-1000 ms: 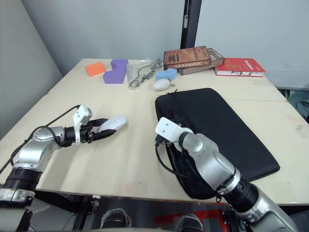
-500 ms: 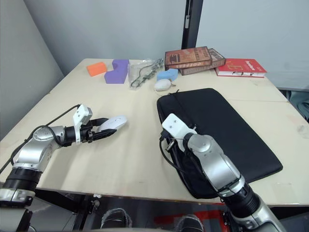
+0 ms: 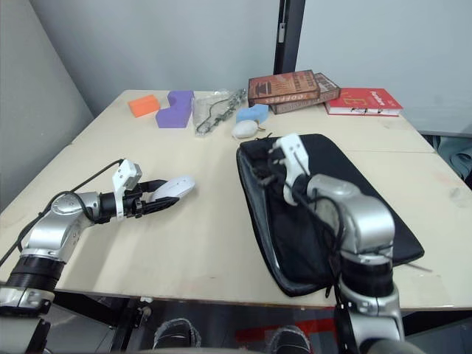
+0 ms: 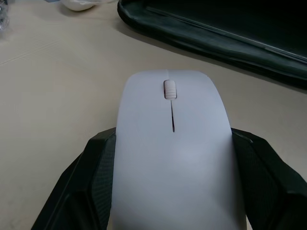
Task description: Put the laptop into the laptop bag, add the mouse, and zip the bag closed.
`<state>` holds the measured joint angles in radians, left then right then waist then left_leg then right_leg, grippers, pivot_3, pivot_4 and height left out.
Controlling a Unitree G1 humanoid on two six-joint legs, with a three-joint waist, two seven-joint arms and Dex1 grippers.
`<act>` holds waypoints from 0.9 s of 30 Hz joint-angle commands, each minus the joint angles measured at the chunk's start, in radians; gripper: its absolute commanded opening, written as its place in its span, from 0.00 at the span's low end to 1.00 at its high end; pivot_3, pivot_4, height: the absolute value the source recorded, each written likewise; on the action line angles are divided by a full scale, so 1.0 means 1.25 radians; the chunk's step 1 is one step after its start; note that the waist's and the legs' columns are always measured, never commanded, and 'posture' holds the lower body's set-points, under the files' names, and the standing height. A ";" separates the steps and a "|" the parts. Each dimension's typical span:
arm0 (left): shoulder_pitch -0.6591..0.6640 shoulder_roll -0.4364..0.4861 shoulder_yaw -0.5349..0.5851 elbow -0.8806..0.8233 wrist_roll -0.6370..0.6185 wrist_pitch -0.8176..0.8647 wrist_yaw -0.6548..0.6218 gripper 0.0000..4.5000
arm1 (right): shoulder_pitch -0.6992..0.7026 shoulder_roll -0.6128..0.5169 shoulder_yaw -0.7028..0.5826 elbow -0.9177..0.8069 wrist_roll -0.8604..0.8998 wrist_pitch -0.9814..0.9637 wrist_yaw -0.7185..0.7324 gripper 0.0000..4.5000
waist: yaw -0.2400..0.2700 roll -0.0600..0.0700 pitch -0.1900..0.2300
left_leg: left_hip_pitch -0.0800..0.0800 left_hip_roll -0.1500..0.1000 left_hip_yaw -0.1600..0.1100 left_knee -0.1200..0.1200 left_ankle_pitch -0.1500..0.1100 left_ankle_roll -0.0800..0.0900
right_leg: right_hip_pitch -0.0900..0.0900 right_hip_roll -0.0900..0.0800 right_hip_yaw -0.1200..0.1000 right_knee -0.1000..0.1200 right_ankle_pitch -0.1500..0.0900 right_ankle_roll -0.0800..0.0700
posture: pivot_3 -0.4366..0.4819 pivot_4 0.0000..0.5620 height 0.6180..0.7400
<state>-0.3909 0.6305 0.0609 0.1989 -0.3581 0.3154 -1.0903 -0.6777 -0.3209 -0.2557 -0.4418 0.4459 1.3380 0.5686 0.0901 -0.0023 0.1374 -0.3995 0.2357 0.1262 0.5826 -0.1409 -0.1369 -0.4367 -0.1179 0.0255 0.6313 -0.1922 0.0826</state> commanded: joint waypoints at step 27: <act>-0.151 -0.138 -0.151 -0.093 0.042 0.033 0.055 0.63 | -0.088 0.067 0.010 0.026 0.245 -0.028 -0.084 0.01 | 0.004 0.000 0.000 | -0.001 0.010 0.000 -0.001 0.002 -0.005 | -0.003 0.010 0.000 0.000 0.000 -0.001 | 0.48 0.27 0.95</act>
<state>-0.5619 0.4652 -0.1231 0.0891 -0.3115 0.3698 -1.0293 -0.7396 -0.2478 -0.2337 -0.3487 0.7080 1.3378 0.4657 0.0952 -0.0021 0.1375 -0.4007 0.2479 0.1267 0.5818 -0.1390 -0.1438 -0.4402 -0.1052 0.0254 0.6312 -0.1919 0.0817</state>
